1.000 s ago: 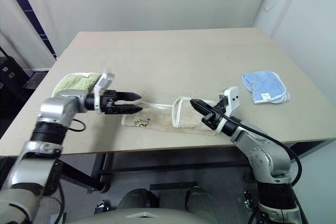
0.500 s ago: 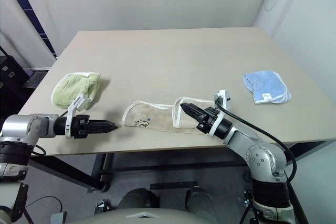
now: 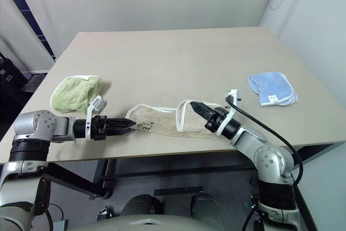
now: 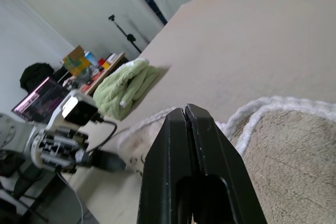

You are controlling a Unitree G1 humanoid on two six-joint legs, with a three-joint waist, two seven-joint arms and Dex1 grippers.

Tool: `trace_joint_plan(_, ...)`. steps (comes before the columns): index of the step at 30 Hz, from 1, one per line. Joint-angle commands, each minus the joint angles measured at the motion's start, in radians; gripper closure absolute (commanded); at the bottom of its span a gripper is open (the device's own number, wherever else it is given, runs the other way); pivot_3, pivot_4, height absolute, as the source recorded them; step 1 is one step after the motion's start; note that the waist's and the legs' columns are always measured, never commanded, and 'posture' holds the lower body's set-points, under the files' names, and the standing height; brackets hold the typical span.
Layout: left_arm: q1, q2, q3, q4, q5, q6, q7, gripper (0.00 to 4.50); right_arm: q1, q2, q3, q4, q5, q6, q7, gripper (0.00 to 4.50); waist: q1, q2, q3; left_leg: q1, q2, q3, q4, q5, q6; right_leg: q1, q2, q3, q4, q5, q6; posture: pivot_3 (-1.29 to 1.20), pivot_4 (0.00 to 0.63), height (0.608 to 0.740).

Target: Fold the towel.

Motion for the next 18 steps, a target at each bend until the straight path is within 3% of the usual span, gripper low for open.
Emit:
trace_joint_plan(1,-0.001,0.027,0.053,-0.068,-0.062,0.058,0.048,0.1,-0.012,0.015,-0.024,-0.002,0.03,0.002,-0.022,4.5,0.0,0.0,0.0,0.0,0.0,0.0,0.0,0.0,0.0,0.0,0.0,0.0,0.0,0.0,0.0,0.0,0.0,0.74)
trace_joint_plan(7,0.006,0.055,0.098,-0.06,-0.159,0.061,0.148,0.1,-0.012,0.02,-0.038,0.007,0.04,0.004,-0.047,4.5,0.003,0.001,0.0,0.0,0.0,-0.001,0.0,0.0,-0.001,-0.004,0.0,0.0,0.0,0.0,0.0,0.0,0.0,0.74)
trace_joint_plan(12,-0.034,-0.033,0.109,-0.012,-0.165,0.061,0.268,0.1,-0.03,0.023,-0.043,0.032,0.042,0.008,-0.069,4.5,0.006,0.001,0.0,0.0,-0.001,0.0,0.0,0.0,-0.001,-0.003,-0.002,0.0,-0.001,0.0,0.0,0.0,0.0,0.74)
trace_joint_plan(18,-0.031,-0.075,0.118,0.025,-0.131,0.059,0.354,0.1,-0.036,0.02,-0.053,0.044,0.048,0.019,-0.09,4.5,0.003,0.001,0.0,0.0,0.0,0.0,-0.001,0.0,-0.001,-0.001,0.0,0.0,0.0,0.0,0.0,0.0,0.0,0.74)
